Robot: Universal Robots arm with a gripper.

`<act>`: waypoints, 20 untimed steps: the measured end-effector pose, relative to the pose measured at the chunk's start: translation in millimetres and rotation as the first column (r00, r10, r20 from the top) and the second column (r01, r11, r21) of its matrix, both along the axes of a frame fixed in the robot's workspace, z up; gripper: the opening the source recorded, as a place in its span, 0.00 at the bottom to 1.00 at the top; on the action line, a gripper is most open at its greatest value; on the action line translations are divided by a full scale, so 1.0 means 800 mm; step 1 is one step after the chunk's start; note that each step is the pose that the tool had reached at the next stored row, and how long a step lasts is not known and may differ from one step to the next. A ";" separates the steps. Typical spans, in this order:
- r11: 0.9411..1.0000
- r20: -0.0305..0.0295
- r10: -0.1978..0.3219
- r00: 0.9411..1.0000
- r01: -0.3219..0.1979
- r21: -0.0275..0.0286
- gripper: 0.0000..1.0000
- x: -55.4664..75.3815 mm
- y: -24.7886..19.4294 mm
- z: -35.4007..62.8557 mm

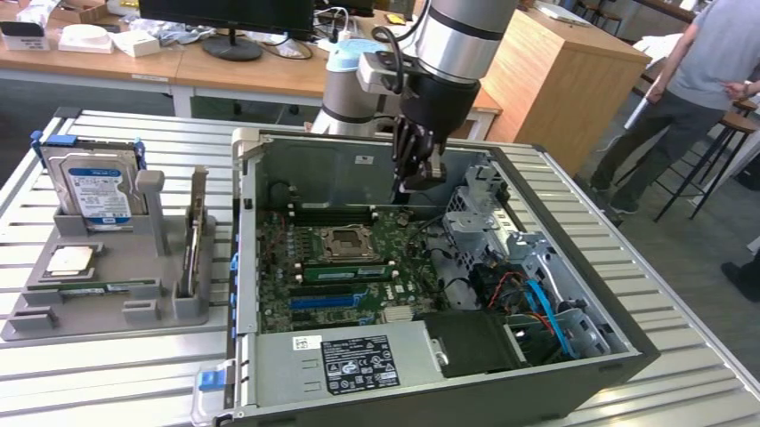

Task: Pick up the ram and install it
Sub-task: 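Press down the ram until it locks into place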

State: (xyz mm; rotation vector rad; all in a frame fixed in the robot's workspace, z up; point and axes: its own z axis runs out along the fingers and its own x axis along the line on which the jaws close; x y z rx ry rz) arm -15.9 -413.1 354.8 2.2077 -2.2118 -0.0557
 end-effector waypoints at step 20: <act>1.000 0.000 0.000 1.000 0.000 0.000 0.10 0.000 0.0000 -0.018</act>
